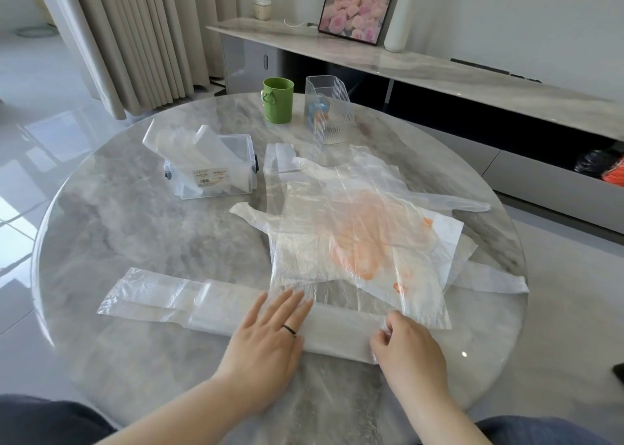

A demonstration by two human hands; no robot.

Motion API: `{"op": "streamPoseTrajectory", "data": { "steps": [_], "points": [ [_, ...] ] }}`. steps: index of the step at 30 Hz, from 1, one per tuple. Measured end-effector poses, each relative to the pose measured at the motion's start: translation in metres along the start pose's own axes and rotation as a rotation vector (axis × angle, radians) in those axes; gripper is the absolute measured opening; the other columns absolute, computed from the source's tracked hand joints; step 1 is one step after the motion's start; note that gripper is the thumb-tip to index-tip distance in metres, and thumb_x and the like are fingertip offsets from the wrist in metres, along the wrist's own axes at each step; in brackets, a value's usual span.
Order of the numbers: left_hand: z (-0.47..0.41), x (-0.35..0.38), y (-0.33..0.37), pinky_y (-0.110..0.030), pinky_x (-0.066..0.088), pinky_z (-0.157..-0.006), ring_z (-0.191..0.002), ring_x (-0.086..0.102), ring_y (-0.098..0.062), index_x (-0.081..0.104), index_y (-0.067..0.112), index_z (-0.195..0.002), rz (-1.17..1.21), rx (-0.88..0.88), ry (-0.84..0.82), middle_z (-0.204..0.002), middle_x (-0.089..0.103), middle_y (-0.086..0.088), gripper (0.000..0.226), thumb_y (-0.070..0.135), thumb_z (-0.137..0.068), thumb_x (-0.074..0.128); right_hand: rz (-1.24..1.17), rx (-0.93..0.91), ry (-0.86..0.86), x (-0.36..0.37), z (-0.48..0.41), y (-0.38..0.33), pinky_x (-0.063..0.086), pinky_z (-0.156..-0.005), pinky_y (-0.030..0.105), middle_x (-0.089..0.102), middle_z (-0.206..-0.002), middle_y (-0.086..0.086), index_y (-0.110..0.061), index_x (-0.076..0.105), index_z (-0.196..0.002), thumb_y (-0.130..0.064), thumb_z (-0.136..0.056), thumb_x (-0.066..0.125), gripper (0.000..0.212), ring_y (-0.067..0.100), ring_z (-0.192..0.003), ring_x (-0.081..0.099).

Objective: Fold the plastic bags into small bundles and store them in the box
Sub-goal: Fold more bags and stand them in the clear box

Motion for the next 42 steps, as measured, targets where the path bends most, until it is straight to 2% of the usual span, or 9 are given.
{"op": "streamPoseTrajectory", "data": {
  "steps": [8, 12, 16, 20, 24, 33, 35, 37, 42],
  "points": [
    [0.002, 0.016, -0.006, -0.028, 0.008, -0.108, -0.112, 0.042, -0.013, 0.071, 0.009, -0.105, -0.04, -0.06, -0.093, -0.107, 0.07, -0.001, 0.074, 0.036, -0.097, 0.002, 0.025, -0.004, 0.061, -0.006, -0.001, -0.004, 0.03, -0.062, 0.025, 0.049, -0.08, -0.004, -0.019, 0.033, -0.072, -0.02, -0.087, 0.049, 0.022, 0.017, -0.072, 0.041],
    [0.002, 0.017, -0.006, -0.026, 0.008, -0.107, -0.112, 0.041, -0.011, 0.071, 0.01, -0.104, -0.042, -0.074, -0.123, -0.108, 0.069, -0.001, 0.055, 0.035, -0.092, 0.024, 0.041, -0.123, 0.335, -0.02, 0.004, -0.019, 0.048, -0.067, 0.039, 0.067, -0.086, 0.014, -0.008, 0.058, -0.088, -0.004, -0.037, 0.086, 0.058, 0.03, -0.077, 0.058],
    [0.002, 0.016, -0.006, -0.025, 0.008, -0.107, -0.113, 0.04, -0.011, 0.071, 0.01, -0.105, -0.03, -0.079, -0.132, -0.11, 0.069, -0.002, 0.051, 0.035, -0.087, 0.03, 0.09, -0.468, 0.354, 0.002, 0.022, -0.08, 0.014, -0.108, 0.033, 0.05, -0.132, 0.015, -0.012, 0.043, -0.121, -0.017, -0.072, 0.057, 0.051, 0.024, -0.122, 0.036],
    [0.008, 0.019, -0.007, -0.026, 0.008, -0.108, -0.115, 0.039, -0.009, 0.071, 0.012, -0.105, -0.052, -0.082, -0.136, -0.112, 0.068, -0.002, 0.069, 0.033, -0.098, 0.005, 0.127, -0.449, 0.042, 0.049, 0.015, -0.096, 0.035, -0.101, 0.028, 0.065, -0.119, 0.004, -0.014, 0.056, -0.117, -0.031, -0.077, 0.034, 0.049, 0.016, -0.116, 0.055],
    [0.014, 0.021, -0.015, -0.027, 0.008, -0.107, -0.117, 0.039, -0.01, 0.066, 0.008, -0.111, -0.079, -0.123, -0.133, -0.117, 0.066, -0.003, 0.074, 0.041, -0.098, 0.002, 0.237, -0.402, -0.083, 0.063, 0.013, -0.078, 0.011, -0.107, 0.028, 0.067, -0.116, 0.004, -0.014, 0.07, -0.108, -0.034, -0.099, 0.006, 0.067, 0.016, -0.114, 0.058],
    [0.05, 0.015, -0.069, -0.024, -0.002, -0.112, -0.108, 0.061, -0.016, 0.066, 0.001, -0.109, -0.089, -0.351, -0.259, -0.123, 0.054, -0.001, 0.082, 0.05, -0.096, 0.002, 0.305, -0.365, -0.143, 0.064, 0.015, -0.045, 0.007, -0.107, 0.028, 0.066, -0.117, 0.005, -0.012, 0.07, -0.108, -0.041, -0.097, -0.001, 0.077, 0.017, -0.106, 0.065],
    [0.047, -0.004, -0.074, -0.025, -0.006, -0.113, -0.13, 0.035, -0.01, 0.047, 0.002, -0.132, -0.099, -0.401, -0.186, -0.141, 0.027, -0.001, 0.096, 0.061, -0.083, -0.011, 0.29, -0.307, -0.104, 0.052, 0.01, -0.039, -0.001, -0.108, 0.026, 0.051, -0.133, 0.009, -0.008, 0.063, -0.119, -0.049, -0.093, -0.01, 0.088, 0.021, -0.123, 0.05],
    [0.043, -0.022, -0.079, -0.028, -0.008, -0.114, -0.141, 0.005, -0.002, 0.024, 0.017, -0.146, -0.014, -0.439, -0.036, -0.153, 0.006, 0.012, 0.109, 0.059, -0.057, -0.024, 0.28, -0.397, 0.044, 0.044, 0.005, -0.044, -0.024, -0.104, 0.019, 0.004, -0.146, 0.009, -0.007, 0.033, -0.142, -0.064, -0.071, -0.034, 0.114, 0.028, -0.138, 0.004],
    [0.01, -0.046, -0.076, -0.02, 0.015, -0.104, -0.13, 0.035, -0.01, 0.043, 0.028, -0.132, 0.092, -0.374, -0.013, -0.135, 0.047, 0.012, 0.059, 0.058, -0.089, 0.017, 0.311, -0.516, -0.076, 0.047, 0.015, -0.052, -0.043, -0.082, 0.015, -0.034, -0.135, -0.003, -0.014, -0.017, -0.144, -0.066, -0.029, -0.052, 0.131, 0.017, -0.131, -0.032]
  ]
}}
Point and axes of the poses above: each hand's wrist, its own z-axis away from the middle knuckle, its own x-axis out of the palm, y = z × x, the point moved 9 cm from there along -z, towards the middle knuckle
